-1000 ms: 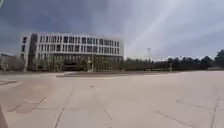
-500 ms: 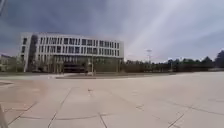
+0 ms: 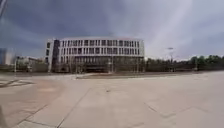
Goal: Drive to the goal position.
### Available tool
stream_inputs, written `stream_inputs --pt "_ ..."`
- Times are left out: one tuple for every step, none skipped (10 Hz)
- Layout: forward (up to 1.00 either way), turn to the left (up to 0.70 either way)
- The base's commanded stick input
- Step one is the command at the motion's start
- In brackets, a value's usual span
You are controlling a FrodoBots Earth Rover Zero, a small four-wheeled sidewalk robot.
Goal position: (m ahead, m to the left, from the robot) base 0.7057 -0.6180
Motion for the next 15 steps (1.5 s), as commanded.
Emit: stream_inputs --pt "0.7 0.0" --pt "0.7 0.0" --pt "0.7 0.0" --pt "0.7 0.0" --pt "0.7 0.0" --pt "0.7 0.0" --pt "0.7 0.0" --pt "0.7 0.0" --pt "0.7 0.0" --pt "0.7 0.0" --pt "0.7 0.0" --pt "0.7 0.0" --pt "0.7 0.0" --pt "0.7 0.0" --pt "0.0 0.0"
